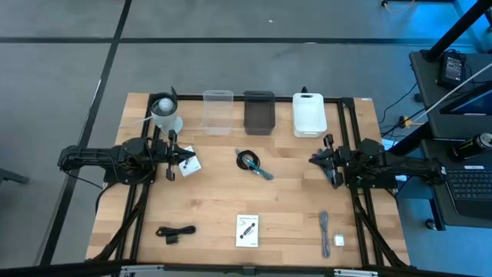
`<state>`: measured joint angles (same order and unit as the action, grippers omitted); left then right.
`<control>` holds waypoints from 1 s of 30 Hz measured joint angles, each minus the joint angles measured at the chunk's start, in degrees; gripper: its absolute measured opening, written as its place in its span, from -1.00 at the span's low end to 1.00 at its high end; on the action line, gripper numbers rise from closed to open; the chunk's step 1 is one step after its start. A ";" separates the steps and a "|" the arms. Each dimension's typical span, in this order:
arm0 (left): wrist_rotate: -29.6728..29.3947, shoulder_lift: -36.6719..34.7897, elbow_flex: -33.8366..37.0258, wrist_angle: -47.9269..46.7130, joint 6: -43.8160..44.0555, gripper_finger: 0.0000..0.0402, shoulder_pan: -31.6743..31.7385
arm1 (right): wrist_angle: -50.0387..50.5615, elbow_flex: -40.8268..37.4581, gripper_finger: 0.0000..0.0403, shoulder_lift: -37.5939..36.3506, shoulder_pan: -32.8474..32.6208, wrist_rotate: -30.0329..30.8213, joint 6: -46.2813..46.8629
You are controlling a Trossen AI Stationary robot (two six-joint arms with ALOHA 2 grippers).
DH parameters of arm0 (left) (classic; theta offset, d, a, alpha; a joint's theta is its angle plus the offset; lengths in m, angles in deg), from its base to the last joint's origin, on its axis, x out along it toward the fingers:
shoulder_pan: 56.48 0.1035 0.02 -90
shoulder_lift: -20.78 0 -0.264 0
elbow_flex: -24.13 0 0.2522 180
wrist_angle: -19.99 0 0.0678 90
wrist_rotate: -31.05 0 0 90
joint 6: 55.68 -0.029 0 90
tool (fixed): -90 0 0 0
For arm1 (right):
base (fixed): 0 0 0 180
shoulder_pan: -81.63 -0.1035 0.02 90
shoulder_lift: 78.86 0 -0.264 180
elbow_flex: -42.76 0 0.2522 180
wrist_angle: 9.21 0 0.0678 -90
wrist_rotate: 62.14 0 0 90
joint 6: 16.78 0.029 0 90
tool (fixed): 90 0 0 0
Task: Pick and place items into bin
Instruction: Put the left blue charger cable into the black bin
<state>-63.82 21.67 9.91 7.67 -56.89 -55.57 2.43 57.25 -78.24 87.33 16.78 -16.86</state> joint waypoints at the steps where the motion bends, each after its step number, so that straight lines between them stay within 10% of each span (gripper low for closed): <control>1: 0.00 0.01 -0.01 0.01 0.00 -0.99 0.00 | 0.01 0.01 -0.93 -0.02 0.00 0.01 0.01; 30: 0.00 -0.01 0.01 -0.01 0.02 -0.99 -0.02 | -3.08 0.03 -1.00 0.02 0.00 7.61 15.28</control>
<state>-63.82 21.66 9.92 7.66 -56.87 -55.59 -0.66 57.28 -78.21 87.33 24.39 -1.58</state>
